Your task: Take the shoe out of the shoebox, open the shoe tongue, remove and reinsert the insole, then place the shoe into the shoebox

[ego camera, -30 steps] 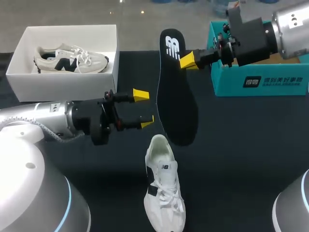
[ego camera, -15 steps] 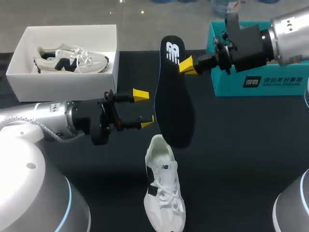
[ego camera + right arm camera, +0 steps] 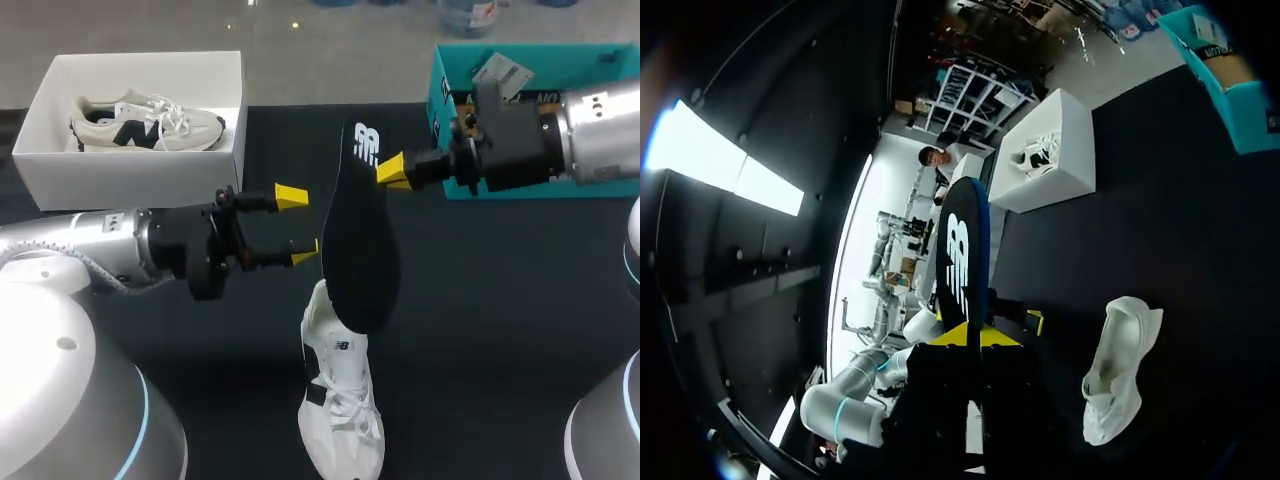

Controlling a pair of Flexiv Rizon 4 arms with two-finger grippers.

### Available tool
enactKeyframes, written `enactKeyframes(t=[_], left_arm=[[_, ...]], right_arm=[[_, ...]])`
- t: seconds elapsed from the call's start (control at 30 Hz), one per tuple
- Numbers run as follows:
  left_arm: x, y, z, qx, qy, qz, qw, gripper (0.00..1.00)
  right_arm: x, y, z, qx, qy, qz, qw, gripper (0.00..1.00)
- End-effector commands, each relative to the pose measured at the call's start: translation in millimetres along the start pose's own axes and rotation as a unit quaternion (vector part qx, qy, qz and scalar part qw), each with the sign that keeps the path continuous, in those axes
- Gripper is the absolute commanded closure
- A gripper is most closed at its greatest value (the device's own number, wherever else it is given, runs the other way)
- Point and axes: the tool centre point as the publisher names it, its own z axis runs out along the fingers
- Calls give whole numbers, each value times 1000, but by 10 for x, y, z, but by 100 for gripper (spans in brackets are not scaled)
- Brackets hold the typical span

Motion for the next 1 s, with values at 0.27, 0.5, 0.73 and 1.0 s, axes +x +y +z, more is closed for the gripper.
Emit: enactKeyframes(t=[0.27,0.5,0.73,1.0], left_arm=[[13,-4,22,-2,-1,1,1000,0],[13,-4,22,-2,-1,1,1000,0],[13,-4,22,-2,-1,1,1000,0],[13,-4,22,-2,-1,1,1000,0]], right_arm=[[-176,29,226,6,7,31,999,100],[-335,-18,320,14,7,52,999,100],[-312,-16,503,29,14,58,998,100],[-283,-28,729,51,20,63,997,100]])
